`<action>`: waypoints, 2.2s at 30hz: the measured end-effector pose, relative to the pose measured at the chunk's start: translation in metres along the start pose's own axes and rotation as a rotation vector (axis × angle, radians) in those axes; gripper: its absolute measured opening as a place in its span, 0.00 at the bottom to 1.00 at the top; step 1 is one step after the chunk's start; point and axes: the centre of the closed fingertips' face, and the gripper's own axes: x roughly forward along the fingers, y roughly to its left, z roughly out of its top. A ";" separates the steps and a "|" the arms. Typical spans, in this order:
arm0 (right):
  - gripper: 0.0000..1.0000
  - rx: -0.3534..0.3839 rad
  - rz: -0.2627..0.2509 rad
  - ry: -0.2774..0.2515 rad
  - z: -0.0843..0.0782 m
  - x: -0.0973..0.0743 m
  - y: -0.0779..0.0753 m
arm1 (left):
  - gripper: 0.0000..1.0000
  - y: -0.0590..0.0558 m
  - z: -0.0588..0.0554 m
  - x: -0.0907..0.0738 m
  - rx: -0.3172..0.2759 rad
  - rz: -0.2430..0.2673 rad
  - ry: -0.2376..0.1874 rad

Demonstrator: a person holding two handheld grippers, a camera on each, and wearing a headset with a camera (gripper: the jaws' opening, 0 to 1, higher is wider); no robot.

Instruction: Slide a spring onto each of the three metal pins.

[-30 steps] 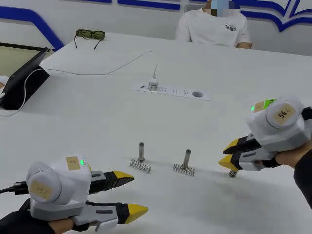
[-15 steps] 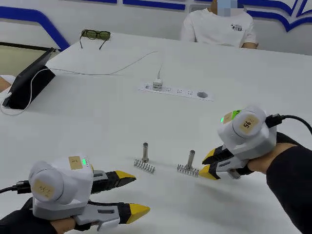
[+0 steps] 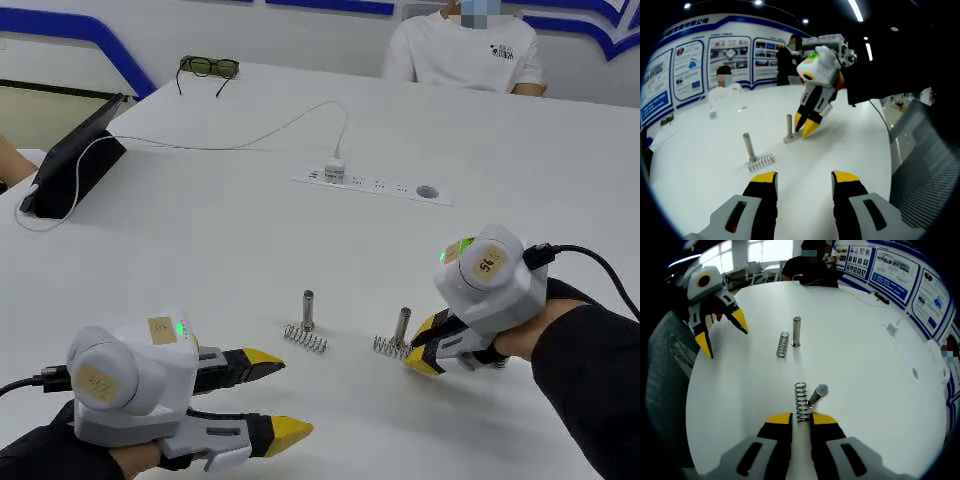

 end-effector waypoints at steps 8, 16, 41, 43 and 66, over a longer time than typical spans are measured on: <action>0.12 0.004 0.013 0.004 -0.002 0.003 0.001 | 0.44 0.000 -0.001 0.000 -0.002 0.000 0.002; 0.12 -0.005 0.020 0.017 -0.004 -0.001 0.010 | 0.44 -0.002 0.002 0.000 0.007 -0.005 0.000; 0.12 -0.144 0.077 -0.007 0.016 -0.031 0.064 | 0.41 -0.018 0.017 0.012 0.083 -0.065 0.008; 0.12 -0.159 0.083 -0.009 0.018 -0.032 0.068 | 0.41 -0.020 0.019 0.013 0.090 -0.071 0.010; 0.12 -0.317 0.164 -0.041 0.042 -0.036 0.105 | 0.26 -0.038 0.026 0.022 0.166 -0.133 0.021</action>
